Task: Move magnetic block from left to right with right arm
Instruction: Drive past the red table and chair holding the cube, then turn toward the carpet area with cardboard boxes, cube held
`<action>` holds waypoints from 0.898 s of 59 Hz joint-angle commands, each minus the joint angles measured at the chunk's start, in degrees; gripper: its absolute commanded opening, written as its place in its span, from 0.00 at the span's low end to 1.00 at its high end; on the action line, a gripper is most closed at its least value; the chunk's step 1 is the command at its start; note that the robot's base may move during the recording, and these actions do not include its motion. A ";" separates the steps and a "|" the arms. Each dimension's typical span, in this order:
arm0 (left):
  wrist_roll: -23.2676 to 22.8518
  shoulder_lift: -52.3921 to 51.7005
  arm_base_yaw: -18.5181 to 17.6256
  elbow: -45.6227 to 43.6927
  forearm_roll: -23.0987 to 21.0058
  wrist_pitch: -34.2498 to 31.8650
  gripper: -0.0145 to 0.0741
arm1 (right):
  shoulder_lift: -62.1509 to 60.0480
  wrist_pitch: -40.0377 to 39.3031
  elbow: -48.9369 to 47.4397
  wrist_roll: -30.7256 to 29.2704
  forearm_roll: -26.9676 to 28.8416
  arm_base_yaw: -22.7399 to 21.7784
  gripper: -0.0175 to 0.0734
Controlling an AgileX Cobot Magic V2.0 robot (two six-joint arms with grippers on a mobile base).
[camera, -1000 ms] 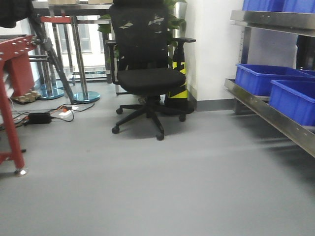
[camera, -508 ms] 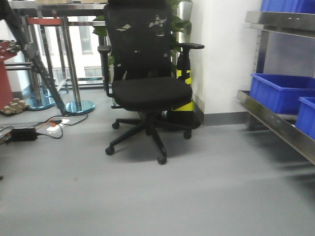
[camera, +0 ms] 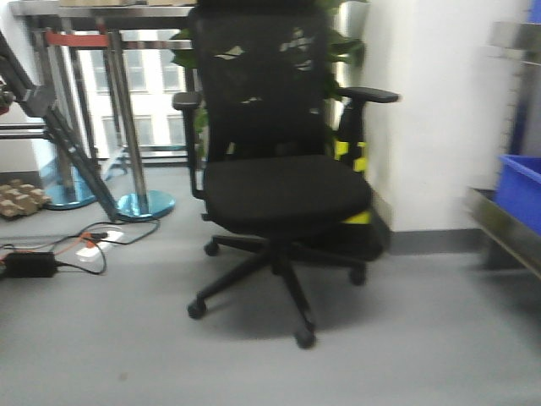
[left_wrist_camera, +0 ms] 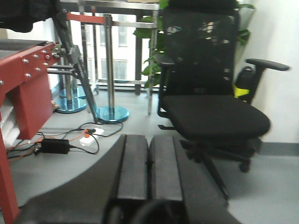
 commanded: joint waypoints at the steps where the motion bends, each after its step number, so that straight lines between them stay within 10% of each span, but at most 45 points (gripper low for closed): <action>1: -0.34 -0.70 0.06 0.54 -0.27 -4.79 0.02 | 0.67 -5.13 -1.67 -0.52 -0.56 -0.21 0.43; 53: -0.34 -0.70 0.06 0.54 -0.27 -4.79 0.02 | 0.67 -5.13 -1.67 -0.52 -0.56 -0.21 0.43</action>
